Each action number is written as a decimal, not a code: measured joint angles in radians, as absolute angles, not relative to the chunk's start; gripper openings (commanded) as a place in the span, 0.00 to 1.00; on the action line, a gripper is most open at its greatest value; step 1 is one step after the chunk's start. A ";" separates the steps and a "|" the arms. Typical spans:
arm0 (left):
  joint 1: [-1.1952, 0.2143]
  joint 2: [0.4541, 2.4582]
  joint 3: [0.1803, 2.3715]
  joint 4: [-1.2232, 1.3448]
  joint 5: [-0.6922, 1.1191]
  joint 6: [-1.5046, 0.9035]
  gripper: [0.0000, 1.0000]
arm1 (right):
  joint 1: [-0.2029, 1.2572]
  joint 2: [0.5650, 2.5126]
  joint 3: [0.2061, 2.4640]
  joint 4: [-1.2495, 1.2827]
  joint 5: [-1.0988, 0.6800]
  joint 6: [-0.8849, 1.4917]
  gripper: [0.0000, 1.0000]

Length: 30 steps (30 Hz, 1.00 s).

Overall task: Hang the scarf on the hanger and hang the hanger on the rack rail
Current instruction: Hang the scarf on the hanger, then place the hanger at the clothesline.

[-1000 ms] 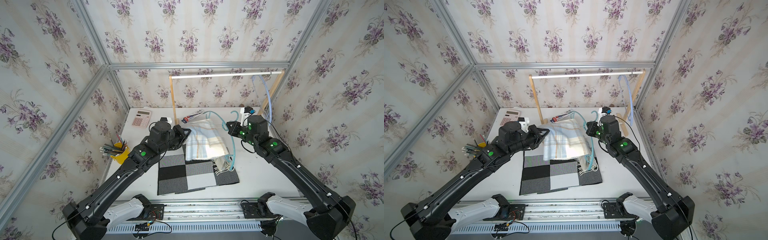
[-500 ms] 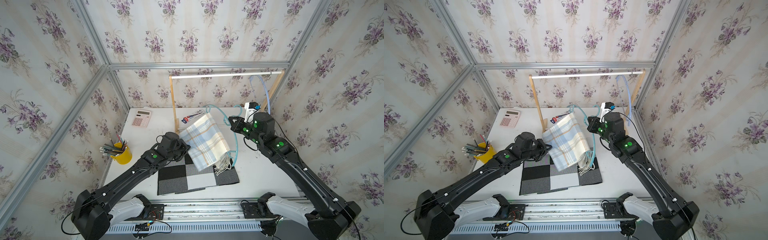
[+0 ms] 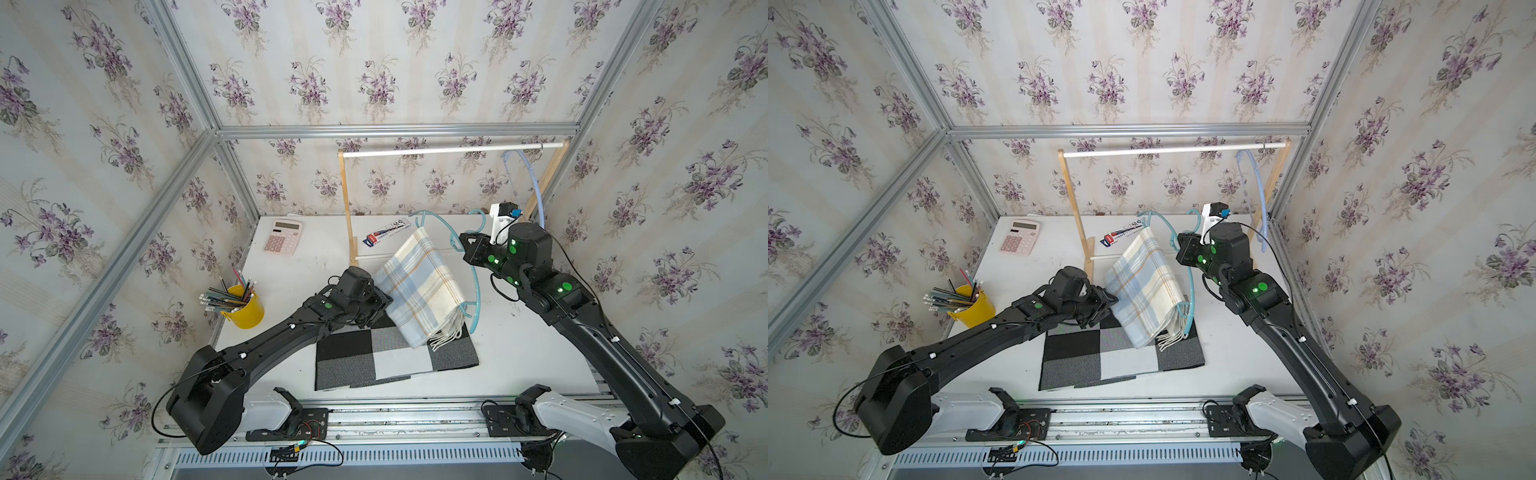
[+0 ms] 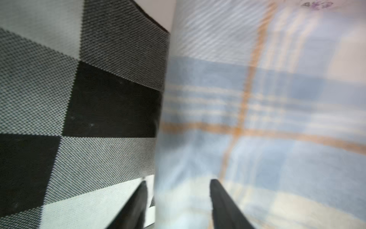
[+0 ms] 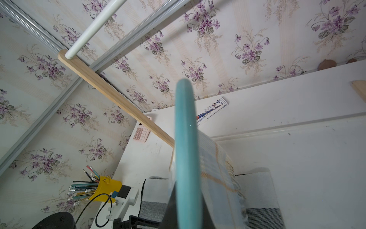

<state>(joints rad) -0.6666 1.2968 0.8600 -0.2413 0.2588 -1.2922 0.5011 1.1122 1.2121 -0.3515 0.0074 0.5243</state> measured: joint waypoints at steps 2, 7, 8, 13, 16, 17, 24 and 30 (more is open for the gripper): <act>-0.666 1.260 0.880 -0.269 0.257 -1.265 0.86 | 0.502 1.113 1.220 -0.360 0.009 0.516 0.00; -0.660 1.157 0.916 -0.366 0.220 -1.191 0.86 | 0.503 1.118 1.246 -0.384 0.010 0.461 0.00; -0.658 1.127 0.925 -0.378 0.206 -1.170 0.85 | 0.506 1.120 1.256 -0.395 0.007 0.442 0.00; -0.657 1.097 1.021 -0.378 0.207 -1.119 0.78 | 0.564 1.123 1.297 -0.440 0.012 0.344 0.00; -0.661 1.162 1.154 -0.363 0.220 -1.112 0.76 | 0.625 1.121 1.309 -0.456 0.012 0.278 0.00; -0.662 1.190 1.200 -0.356 0.228 -1.112 0.76 | 0.637 1.120 1.312 -0.461 0.015 0.260 0.00; -0.695 1.354 1.418 -0.349 0.236 -1.162 0.75 | 0.721 1.108 1.318 -0.483 0.070 0.145 0.00; -0.701 1.464 1.530 -0.370 0.214 -1.215 0.74 | 0.784 1.108 1.314 -0.477 0.122 0.070 0.00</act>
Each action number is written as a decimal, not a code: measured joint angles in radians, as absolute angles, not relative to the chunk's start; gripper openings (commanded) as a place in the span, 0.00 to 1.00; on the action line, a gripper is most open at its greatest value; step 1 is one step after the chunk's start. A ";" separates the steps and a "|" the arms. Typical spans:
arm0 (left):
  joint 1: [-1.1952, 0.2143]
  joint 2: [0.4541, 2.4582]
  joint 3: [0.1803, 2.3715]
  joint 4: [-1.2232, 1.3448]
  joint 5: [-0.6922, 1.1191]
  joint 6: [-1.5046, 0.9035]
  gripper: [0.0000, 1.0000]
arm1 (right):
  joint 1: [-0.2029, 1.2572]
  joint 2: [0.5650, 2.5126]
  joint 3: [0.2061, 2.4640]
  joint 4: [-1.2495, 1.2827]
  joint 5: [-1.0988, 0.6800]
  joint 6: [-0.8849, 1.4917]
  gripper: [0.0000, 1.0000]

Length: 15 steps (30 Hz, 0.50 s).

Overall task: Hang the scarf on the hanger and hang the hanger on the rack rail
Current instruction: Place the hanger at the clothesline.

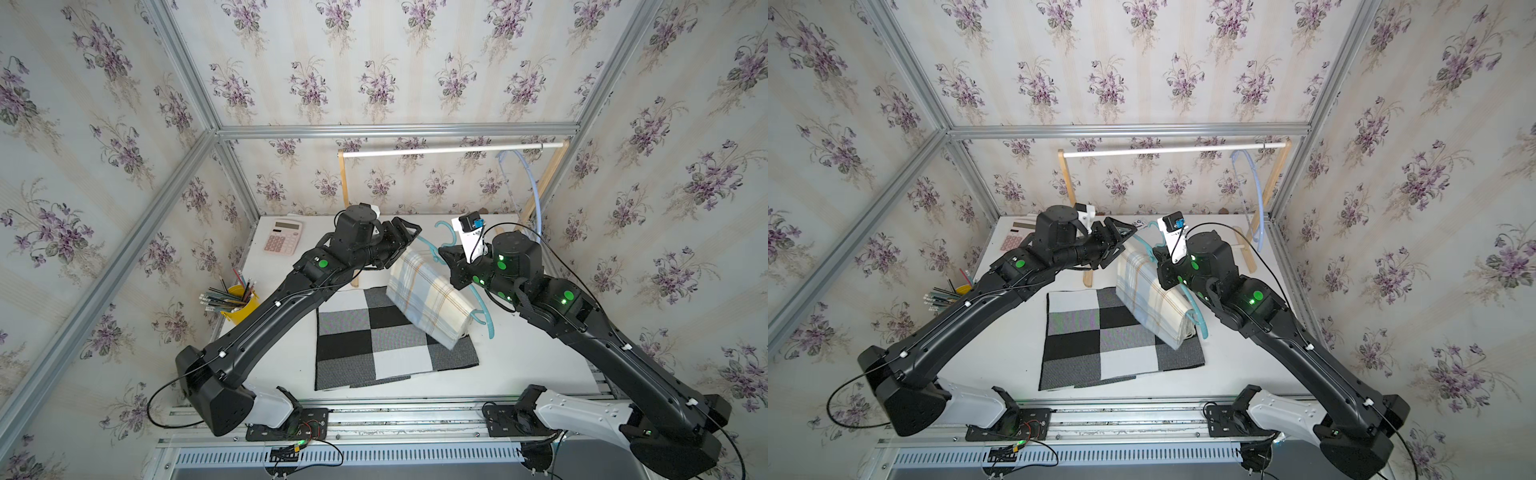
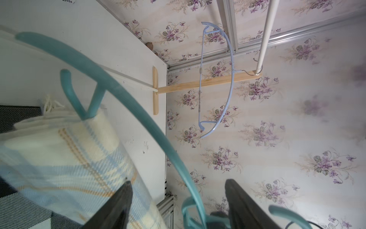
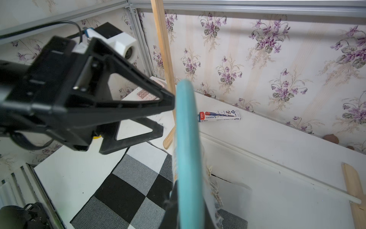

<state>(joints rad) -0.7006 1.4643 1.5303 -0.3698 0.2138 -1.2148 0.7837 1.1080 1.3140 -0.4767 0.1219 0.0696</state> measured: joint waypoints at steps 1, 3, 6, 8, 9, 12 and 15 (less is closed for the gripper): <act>-0.701 1.483 1.547 -0.379 0.206 -1.222 0.73 | 0.790 1.109 1.313 -0.474 0.129 0.059 0.00; -0.701 1.513 1.578 -0.394 0.200 -1.233 0.70 | 0.800 1.112 1.310 -0.467 0.142 0.051 0.00; -0.701 1.550 1.608 -0.393 0.198 -1.254 0.57 | 0.809 1.119 1.308 -0.466 0.148 0.043 0.00; -0.701 1.575 1.614 -0.390 0.200 -1.260 0.38 | 0.812 1.125 1.308 -0.463 0.149 0.041 0.00; -0.701 1.583 1.613 -0.390 0.202 -1.264 0.30 | 0.812 1.127 1.308 -0.460 0.149 0.041 0.00; -0.701 1.588 1.595 -0.364 0.212 -1.303 0.08 | 0.813 1.133 1.306 -0.466 0.142 0.041 0.00; -0.701 1.579 1.568 -0.300 0.216 -1.344 0.00 | 0.817 1.134 1.295 -0.479 0.132 0.046 0.00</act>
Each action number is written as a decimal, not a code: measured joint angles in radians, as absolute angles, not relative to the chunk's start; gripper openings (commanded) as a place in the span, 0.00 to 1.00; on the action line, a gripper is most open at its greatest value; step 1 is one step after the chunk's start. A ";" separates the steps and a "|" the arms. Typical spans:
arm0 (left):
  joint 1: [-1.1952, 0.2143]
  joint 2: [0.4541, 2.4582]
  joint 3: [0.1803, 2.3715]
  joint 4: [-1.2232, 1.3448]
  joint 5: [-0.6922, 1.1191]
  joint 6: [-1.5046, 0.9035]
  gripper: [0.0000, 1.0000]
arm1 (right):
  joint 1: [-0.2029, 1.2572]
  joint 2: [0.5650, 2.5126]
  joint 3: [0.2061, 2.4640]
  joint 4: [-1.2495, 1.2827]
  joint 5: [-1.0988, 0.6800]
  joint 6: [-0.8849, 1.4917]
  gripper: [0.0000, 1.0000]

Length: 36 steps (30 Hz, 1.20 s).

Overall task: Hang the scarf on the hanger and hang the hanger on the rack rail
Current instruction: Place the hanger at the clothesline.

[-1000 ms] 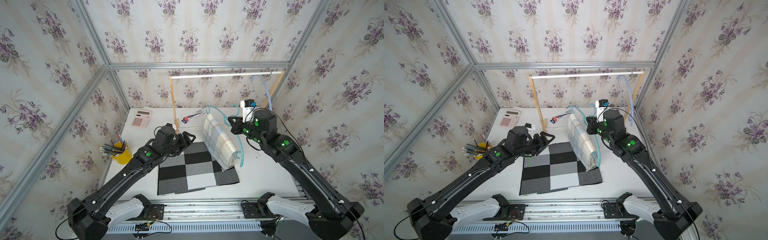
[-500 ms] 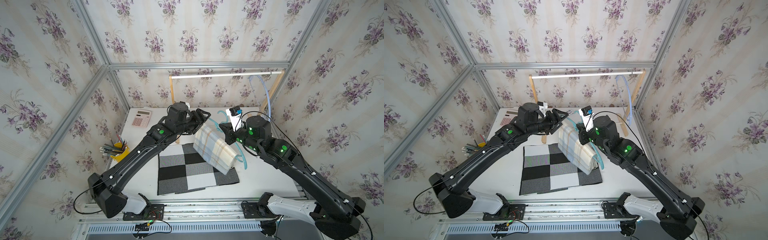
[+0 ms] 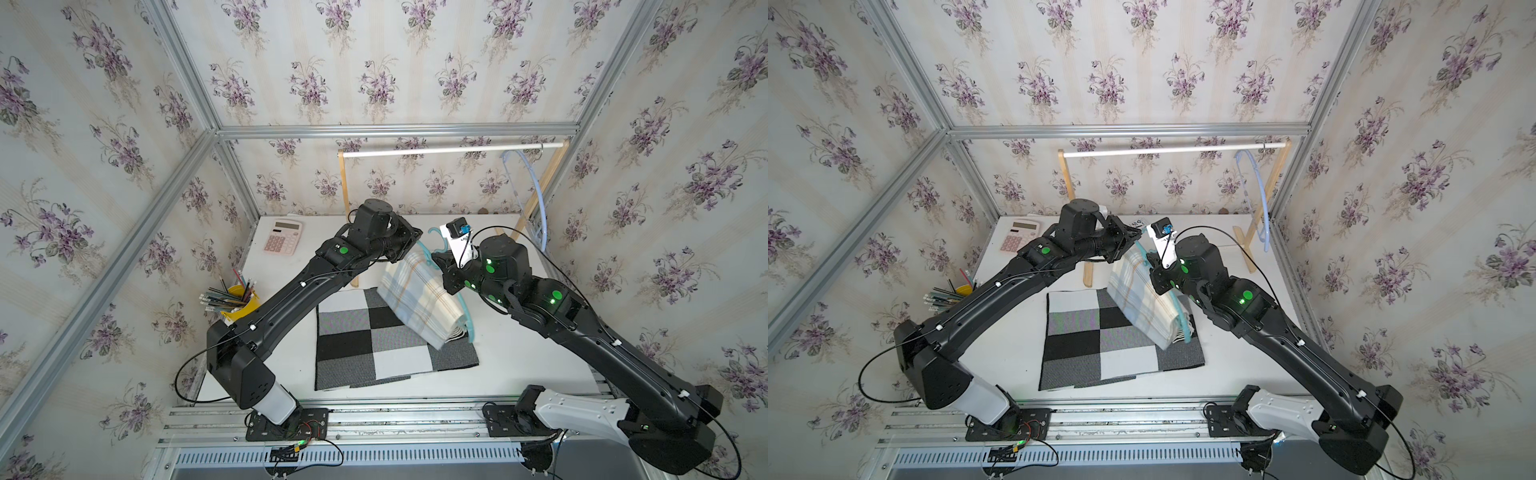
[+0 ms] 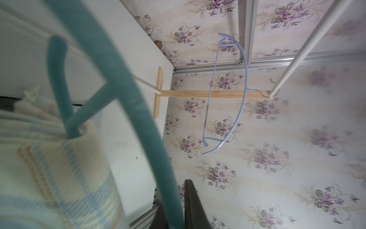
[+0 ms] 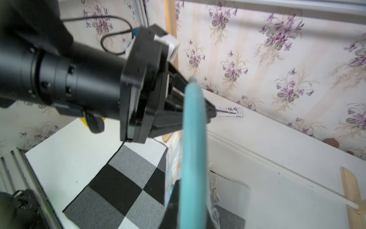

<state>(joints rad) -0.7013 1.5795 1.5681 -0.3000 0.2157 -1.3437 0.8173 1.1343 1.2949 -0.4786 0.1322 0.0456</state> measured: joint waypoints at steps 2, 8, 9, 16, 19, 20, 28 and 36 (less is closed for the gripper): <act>-0.701 1.576 1.552 -0.278 0.216 -1.357 0.00 | 0.817 1.134 1.291 -0.475 0.133 0.047 0.00; -0.704 1.559 1.499 -0.220 0.232 -1.406 0.00 | 0.813 1.092 1.254 -0.468 0.116 0.079 0.57; -0.704 1.558 1.495 -0.224 0.233 -1.400 0.00 | 0.812 1.075 1.241 -0.460 0.115 0.081 0.65; -0.702 1.560 1.509 -0.231 0.217 -1.404 0.00 | 0.812 0.929 1.061 -0.420 0.040 0.168 0.98; -0.702 1.560 1.518 -0.232 0.217 -1.405 0.00 | 0.812 0.860 0.958 -0.399 -0.001 0.213 0.90; -0.702 1.560 1.521 -0.233 0.217 -1.405 0.00 | 0.812 0.843 0.927 -0.396 -0.011 0.224 0.86; -0.709 1.562 1.535 -0.247 0.211 -1.403 0.00 | 0.812 0.823 0.864 -0.358 0.005 0.267 0.14; -0.704 1.542 1.542 -0.234 0.173 -1.386 0.45 | 0.816 0.891 0.978 -0.409 0.026 0.255 0.00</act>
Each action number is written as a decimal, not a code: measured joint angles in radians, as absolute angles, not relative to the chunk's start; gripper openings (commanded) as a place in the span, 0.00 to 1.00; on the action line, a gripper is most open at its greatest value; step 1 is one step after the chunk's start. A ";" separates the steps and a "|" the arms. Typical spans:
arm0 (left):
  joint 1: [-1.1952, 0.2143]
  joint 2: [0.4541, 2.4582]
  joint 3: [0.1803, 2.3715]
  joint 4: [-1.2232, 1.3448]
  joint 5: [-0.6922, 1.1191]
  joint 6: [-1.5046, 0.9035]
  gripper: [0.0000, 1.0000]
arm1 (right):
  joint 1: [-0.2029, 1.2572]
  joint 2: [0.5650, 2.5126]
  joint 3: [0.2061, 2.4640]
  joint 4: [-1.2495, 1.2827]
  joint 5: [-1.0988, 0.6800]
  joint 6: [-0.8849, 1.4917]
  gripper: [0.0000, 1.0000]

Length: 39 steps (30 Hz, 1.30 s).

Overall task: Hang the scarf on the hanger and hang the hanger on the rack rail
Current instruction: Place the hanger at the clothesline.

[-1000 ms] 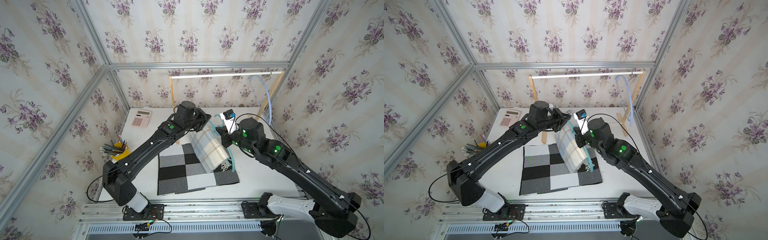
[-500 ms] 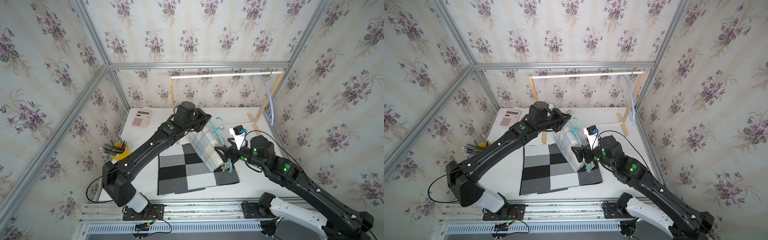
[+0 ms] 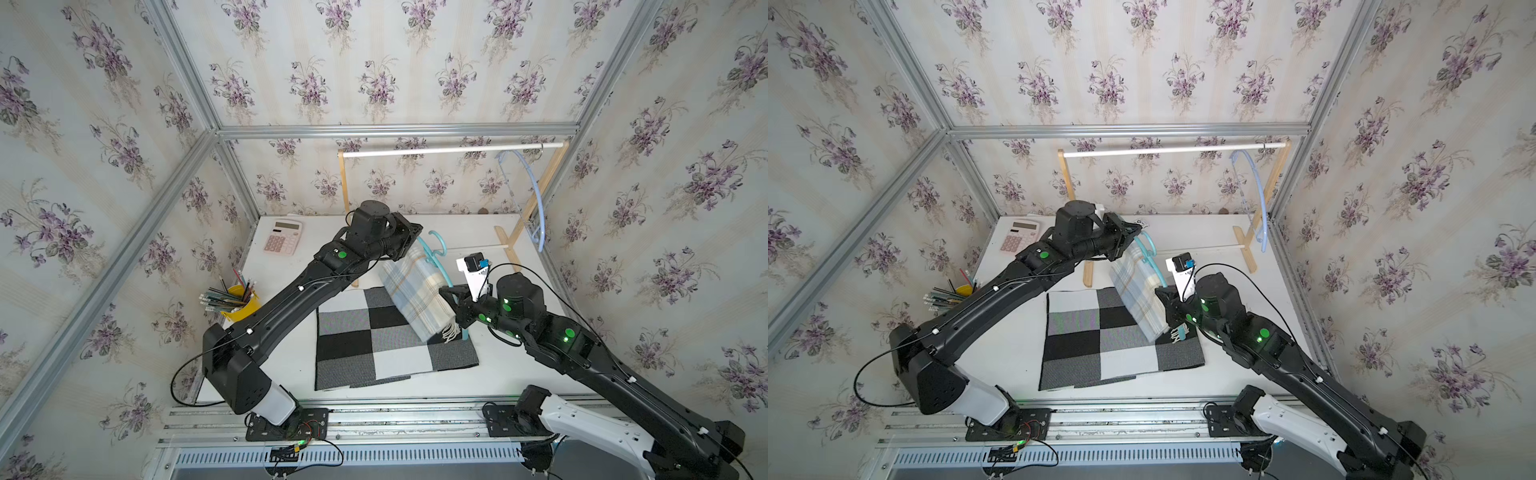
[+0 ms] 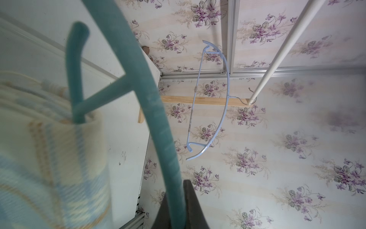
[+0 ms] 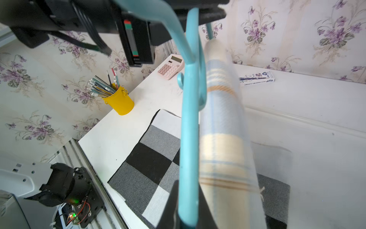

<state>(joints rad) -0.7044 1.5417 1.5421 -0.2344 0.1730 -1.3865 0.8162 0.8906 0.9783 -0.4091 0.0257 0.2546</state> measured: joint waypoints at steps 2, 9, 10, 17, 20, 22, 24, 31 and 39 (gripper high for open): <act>-0.702 1.517 1.557 -0.288 0.177 -1.345 0.70 | 0.815 0.928 1.025 -0.408 0.079 0.272 0.00; -0.654 1.333 1.572 -0.516 0.071 -1.178 0.99 | 0.773 1.075 1.169 -0.397 0.208 0.316 0.00; -0.649 1.296 1.567 -0.541 0.050 -1.152 0.99 | 0.753 1.102 1.190 -0.396 0.209 0.319 0.00; -0.628 1.018 1.376 -0.643 -0.142 -1.001 0.99 | 0.651 1.305 1.385 -0.393 0.182 0.366 0.00; -0.628 0.912 1.265 -0.664 -0.212 -0.962 0.98 | 0.628 1.391 1.472 -0.387 0.159 0.370 0.00; -0.628 0.862 1.205 -0.677 -0.251 -0.942 0.98 | 0.620 1.443 1.525 -0.387 0.142 0.374 0.00; -0.628 0.823 1.150 -0.683 -0.281 -0.933 0.97 | 0.621 1.487 1.569 -0.386 0.126 0.374 0.00; -0.627 0.761 1.044 -0.694 -0.340 -0.912 0.97 | 0.620 1.582 1.654 -0.349 0.028 0.400 0.00; -0.627 0.771 1.010 -0.699 -0.348 -0.907 0.96 | 0.593 1.697 1.747 -0.301 -0.049 0.485 0.00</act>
<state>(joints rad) -0.6273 0.7708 1.0103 -0.6994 -0.3481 -0.9073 0.5934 1.6966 1.7470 -0.3012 -0.0486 0.4847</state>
